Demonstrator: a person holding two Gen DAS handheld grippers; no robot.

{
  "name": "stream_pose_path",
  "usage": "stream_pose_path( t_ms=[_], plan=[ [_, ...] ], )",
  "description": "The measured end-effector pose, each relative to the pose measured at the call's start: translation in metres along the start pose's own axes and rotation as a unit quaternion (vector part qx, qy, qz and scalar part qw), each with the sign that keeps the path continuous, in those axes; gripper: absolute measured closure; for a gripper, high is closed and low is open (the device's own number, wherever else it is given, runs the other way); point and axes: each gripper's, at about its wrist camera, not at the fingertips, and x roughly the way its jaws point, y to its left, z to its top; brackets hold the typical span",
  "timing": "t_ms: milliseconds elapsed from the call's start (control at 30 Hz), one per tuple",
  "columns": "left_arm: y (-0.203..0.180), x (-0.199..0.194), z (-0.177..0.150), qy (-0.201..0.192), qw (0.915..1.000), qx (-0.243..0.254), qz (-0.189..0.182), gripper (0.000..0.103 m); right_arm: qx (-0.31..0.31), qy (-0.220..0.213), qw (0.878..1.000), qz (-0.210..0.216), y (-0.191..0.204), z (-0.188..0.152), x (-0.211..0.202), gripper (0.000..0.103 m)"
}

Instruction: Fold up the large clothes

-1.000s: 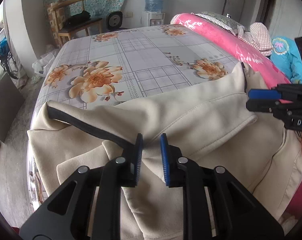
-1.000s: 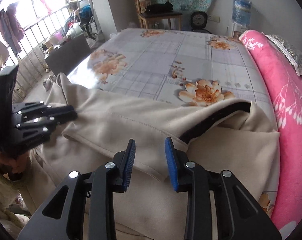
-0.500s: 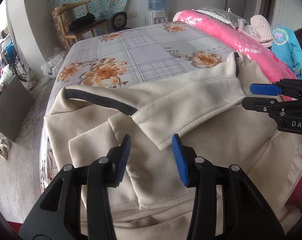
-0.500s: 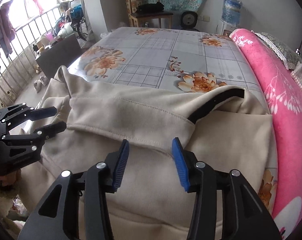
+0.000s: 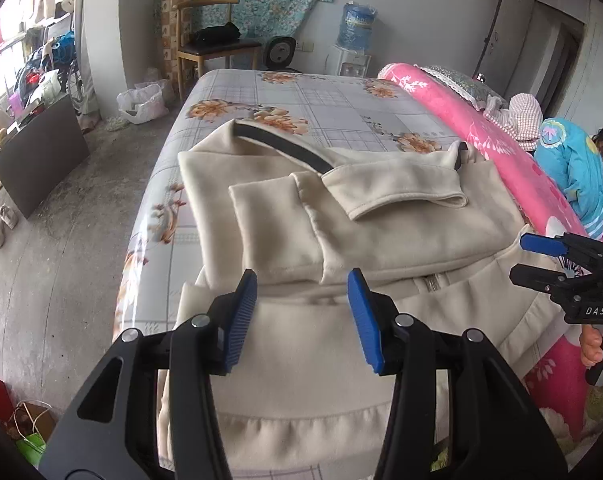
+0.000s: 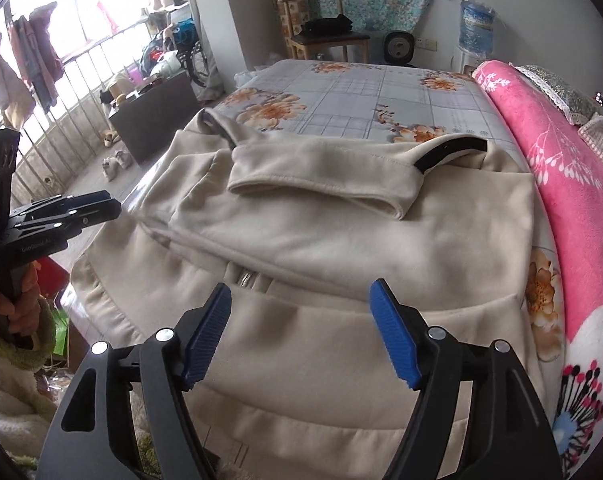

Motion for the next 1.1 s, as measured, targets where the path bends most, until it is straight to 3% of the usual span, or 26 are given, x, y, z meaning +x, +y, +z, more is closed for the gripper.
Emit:
stream_pose_path(
  t_ms=[167, 300, 700, 933, 1100],
  plan=[
    [0.024, -0.013, -0.038, 0.008, 0.9992, -0.038, -0.008, 0.058, -0.018, 0.031, 0.999, 0.017, 0.018, -0.029, 0.016, 0.033],
    [0.036, -0.008, -0.051, 0.016, 0.9979, -0.06, -0.02, 0.06, 0.006, 0.054, 0.998, 0.02, 0.011, -0.044, 0.034, 0.033],
    [0.058, 0.006, -0.029, -0.013, 0.9977, -0.064, 0.016, 0.06, 0.012, 0.059, 0.998, 0.018, 0.012, -0.04, 0.036, 0.033],
    [0.081, 0.046, -0.022, 0.023, 0.9963, -0.082, -0.012, 0.06, 0.009, 0.061, 0.998, 0.017, 0.011, -0.039, 0.037, 0.033],
    [0.068, 0.033, -0.024, 0.008, 0.9982, -0.051, -0.029, 0.067, 0.009, 0.061, 0.998, 0.016, 0.011, -0.039, 0.037, 0.033]
  ],
)
